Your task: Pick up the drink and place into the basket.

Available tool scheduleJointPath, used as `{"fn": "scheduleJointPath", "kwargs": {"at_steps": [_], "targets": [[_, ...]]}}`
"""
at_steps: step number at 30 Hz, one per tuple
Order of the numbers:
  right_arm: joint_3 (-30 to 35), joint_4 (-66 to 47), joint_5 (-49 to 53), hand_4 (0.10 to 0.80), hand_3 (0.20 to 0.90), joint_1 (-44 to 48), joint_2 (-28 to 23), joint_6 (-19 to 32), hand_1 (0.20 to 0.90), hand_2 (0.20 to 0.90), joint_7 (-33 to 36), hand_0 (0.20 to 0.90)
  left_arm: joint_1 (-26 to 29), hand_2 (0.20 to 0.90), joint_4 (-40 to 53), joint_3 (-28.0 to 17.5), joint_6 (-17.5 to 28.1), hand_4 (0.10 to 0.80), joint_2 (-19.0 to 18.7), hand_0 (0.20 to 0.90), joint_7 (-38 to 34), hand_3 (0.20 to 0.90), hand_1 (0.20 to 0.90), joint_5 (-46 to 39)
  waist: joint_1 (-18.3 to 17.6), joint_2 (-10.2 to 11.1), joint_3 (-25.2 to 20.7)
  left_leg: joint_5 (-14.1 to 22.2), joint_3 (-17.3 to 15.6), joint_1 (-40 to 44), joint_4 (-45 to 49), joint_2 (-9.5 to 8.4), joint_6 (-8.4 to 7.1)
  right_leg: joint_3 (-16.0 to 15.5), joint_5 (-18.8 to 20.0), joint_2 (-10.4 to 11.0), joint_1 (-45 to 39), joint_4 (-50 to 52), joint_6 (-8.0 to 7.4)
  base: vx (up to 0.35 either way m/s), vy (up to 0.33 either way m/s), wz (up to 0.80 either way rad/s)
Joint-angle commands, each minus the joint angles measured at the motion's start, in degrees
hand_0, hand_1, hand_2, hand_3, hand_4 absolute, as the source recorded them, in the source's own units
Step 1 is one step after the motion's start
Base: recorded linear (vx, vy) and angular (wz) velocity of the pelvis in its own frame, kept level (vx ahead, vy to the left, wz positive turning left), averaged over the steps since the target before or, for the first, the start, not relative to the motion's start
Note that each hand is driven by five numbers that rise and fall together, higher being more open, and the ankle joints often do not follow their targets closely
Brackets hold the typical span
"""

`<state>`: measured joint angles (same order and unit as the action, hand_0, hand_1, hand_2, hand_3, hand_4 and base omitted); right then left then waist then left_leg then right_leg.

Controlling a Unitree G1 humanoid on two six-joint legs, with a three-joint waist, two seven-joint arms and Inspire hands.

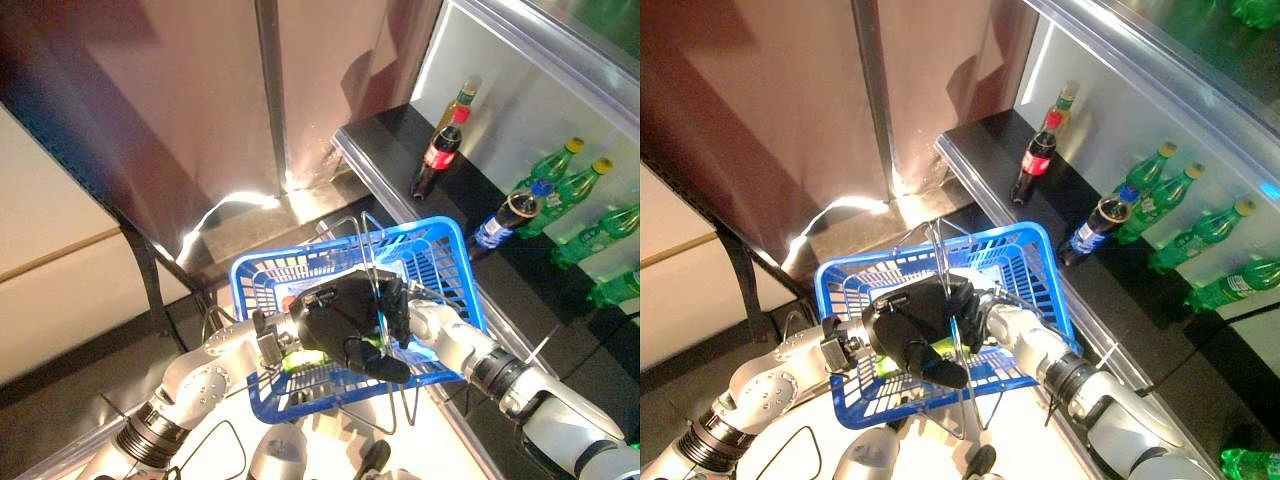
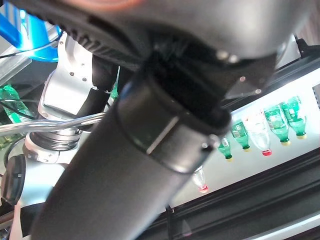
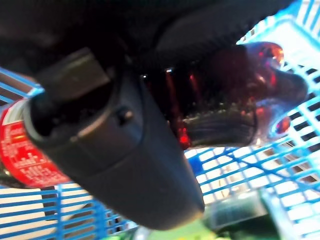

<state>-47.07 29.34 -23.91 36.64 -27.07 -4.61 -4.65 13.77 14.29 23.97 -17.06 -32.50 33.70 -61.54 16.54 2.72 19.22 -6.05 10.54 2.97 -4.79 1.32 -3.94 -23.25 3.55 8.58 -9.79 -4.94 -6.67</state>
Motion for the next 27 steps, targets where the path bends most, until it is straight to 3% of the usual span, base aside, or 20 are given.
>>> {"fn": "scheduleJointPath", "kwargs": {"at_steps": [1, 27], "targets": [[-2.4, 2.2, -1.5, 0.800, 0.900, 7.7, 2.6, 1.3, 0.900, 0.900, 2.2, 0.900, 7.5, 0.300, 14.3, 0.7, 8.7, 0.100, 10.7, 0.300, 9.8, 0.200, 0.300, -6.6, 0.2, 1.4, -15.4, 3.3, -0.3, 2.3, -0.2, -2.64, -0.01, 0.0, -2.8, -2.6, -2.5, 0.6, 0.30, 0.000, 0.000, 0.00], [-0.7, 2.8, -1.4, 0.800, 0.900, 6.1, 3.8, 0.1, 0.900, 0.900, 3.1, 0.900, 6.7, 0.300, 14.0, 0.0, 7.8, 0.100, 11.7, 0.300, 9.0, 0.200, 0.300, -5.2, -0.1, 1.0, -15.5, 3.4, -0.6, 2.5, -0.2, -2.62, 0.19, 0.2, -2.8, -2.5, -2.5, 0.7, 0.34, 0.000, 0.000, 0.00]]}}
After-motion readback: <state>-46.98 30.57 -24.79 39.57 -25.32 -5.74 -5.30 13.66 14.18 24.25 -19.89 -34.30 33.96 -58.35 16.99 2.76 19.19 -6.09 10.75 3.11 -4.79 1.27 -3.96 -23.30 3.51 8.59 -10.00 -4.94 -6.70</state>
